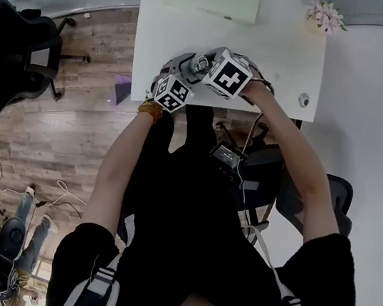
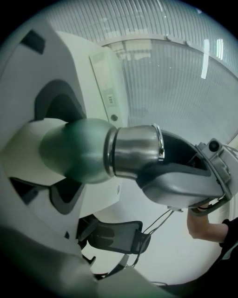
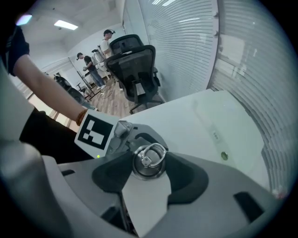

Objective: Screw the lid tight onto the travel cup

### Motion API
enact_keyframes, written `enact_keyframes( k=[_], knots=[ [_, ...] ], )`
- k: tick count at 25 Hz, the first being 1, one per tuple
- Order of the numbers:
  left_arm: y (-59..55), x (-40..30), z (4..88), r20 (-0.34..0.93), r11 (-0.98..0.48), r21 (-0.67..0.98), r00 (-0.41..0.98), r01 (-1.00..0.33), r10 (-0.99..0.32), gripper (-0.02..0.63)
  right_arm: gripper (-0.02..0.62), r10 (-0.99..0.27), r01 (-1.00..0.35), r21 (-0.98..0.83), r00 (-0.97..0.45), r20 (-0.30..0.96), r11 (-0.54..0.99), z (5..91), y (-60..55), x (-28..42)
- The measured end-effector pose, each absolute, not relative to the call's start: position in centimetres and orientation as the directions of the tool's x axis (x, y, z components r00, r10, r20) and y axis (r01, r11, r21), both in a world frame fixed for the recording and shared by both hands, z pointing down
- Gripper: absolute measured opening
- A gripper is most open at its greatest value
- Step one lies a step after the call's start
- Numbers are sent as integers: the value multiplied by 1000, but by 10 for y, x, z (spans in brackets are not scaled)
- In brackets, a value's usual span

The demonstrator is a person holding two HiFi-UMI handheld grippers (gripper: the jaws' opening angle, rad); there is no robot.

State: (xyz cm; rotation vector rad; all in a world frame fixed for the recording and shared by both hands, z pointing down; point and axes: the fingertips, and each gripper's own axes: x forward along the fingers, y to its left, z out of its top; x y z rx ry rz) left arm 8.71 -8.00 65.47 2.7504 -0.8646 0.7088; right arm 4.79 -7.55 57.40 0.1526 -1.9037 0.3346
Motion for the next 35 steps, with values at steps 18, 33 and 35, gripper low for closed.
enact_keyframes(
  k=[18, 33, 35],
  knots=[
    [-63, 74, 654, 561, -910, 111, 781, -400, -275, 396, 298, 137, 32, -134, -360, 923, 990, 562, -53, 47],
    [-69, 77, 650, 534, -633, 101, 579, -768, -617, 356, 229, -9, -325, -113, -353, 936, 939, 567, -70, 50],
    [-69, 78, 651, 532, -680, 108, 620, -726, -577, 356, 229, 11, -281, -119, -359, 933, 952, 567, -69, 51]
  ],
)
